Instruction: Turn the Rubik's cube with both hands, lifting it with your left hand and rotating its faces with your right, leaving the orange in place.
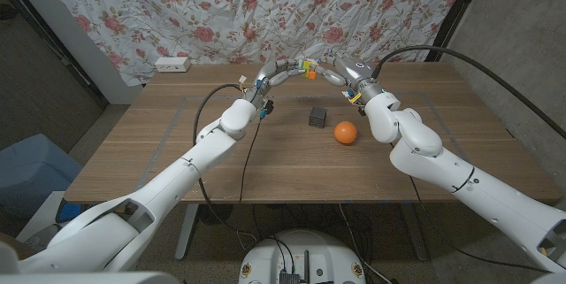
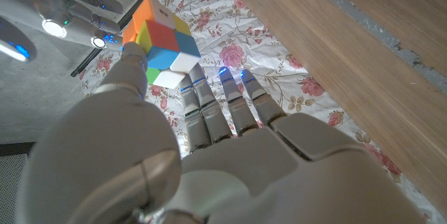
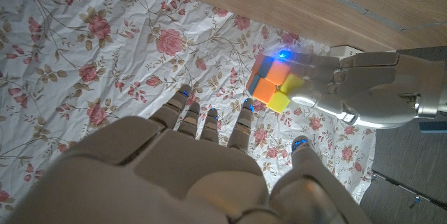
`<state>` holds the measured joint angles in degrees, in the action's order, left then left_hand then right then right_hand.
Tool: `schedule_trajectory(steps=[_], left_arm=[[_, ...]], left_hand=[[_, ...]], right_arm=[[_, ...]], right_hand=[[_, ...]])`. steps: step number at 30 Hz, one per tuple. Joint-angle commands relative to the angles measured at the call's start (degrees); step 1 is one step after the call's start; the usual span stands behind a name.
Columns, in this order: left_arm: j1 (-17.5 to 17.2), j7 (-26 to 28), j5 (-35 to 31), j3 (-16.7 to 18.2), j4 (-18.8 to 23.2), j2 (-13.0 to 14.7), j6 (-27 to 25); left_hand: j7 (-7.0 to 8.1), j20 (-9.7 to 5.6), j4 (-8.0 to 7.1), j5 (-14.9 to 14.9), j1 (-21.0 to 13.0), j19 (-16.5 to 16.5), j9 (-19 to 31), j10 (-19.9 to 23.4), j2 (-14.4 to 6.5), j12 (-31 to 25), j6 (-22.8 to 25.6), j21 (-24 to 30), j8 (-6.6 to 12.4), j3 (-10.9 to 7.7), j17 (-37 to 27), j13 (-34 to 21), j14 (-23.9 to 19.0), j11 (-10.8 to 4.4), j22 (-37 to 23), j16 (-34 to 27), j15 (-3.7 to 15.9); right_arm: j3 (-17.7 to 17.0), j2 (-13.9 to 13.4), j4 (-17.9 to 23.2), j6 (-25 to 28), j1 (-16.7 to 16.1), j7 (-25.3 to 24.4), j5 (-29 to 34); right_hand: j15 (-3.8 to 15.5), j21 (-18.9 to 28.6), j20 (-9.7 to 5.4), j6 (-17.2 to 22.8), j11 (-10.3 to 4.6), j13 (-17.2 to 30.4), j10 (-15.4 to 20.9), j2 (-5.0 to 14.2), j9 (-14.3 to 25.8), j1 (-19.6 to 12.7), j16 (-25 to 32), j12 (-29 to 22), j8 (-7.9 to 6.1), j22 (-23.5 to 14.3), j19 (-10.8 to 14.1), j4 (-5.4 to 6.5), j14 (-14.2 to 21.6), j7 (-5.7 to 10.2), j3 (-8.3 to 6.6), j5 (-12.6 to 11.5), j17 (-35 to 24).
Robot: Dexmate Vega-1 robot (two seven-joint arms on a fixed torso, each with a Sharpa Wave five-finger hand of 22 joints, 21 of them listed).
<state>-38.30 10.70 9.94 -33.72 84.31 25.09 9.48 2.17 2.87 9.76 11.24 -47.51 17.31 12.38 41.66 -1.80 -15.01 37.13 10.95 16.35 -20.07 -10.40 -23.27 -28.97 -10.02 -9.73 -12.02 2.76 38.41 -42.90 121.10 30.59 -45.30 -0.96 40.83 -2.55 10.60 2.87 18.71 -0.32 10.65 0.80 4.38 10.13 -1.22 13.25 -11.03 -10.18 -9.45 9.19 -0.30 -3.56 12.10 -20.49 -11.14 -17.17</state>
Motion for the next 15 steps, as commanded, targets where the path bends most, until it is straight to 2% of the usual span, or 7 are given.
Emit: schedule_trajectory(steps=[1, 15], left_arm=[[0.4, -0.1, -0.1, -0.3, -0.8, -0.6, 0.4], [0.5, -0.1, -0.1, -0.5, -1.1, -0.7, 0.3]], left_hand=[[-0.04, 0.0, -0.09, 0.3, -0.3, 0.0, 0.2, 0.8, -0.6, -0.1, 0.6, 0.1, -0.26, -0.18, -0.2, -0.4, 0.2, -0.2, -0.2, 0.1, 6.75], [-0.09, 0.01, -0.09, 0.3, -0.3, -0.1, 0.2, 0.8, -0.8, 0.1, 0.6, 0.1, -0.44, -0.16, -0.2, -0.5, 0.2, -0.45, -0.2, 0.2, 6.75]], right_arm=[[0.0, -0.4, 0.7, 0.4, -0.4, 0.5, 0.8], [0.6, -0.2, 0.6, 0.3, -0.2, 1.7, 1.2]], right_hand=[[-0.02, 0.2, -0.35, 0.6, 0.05, 0.2, 0.2, 2.16, 0.1, 0.4, 0.2, -0.2, -0.39, -0.2, 0.4, 0.3, 0.0, -0.04, -0.01, -0.5, -0.2], [0.05, 0.2, -0.48, 0.8, -0.07, 0.2, 0.1, 2.21, 0.1, 0.3, 0.2, -0.1, -0.47, -0.2, 0.4, 0.43, -0.1, 0.03, 0.02, -0.5, -0.3]])
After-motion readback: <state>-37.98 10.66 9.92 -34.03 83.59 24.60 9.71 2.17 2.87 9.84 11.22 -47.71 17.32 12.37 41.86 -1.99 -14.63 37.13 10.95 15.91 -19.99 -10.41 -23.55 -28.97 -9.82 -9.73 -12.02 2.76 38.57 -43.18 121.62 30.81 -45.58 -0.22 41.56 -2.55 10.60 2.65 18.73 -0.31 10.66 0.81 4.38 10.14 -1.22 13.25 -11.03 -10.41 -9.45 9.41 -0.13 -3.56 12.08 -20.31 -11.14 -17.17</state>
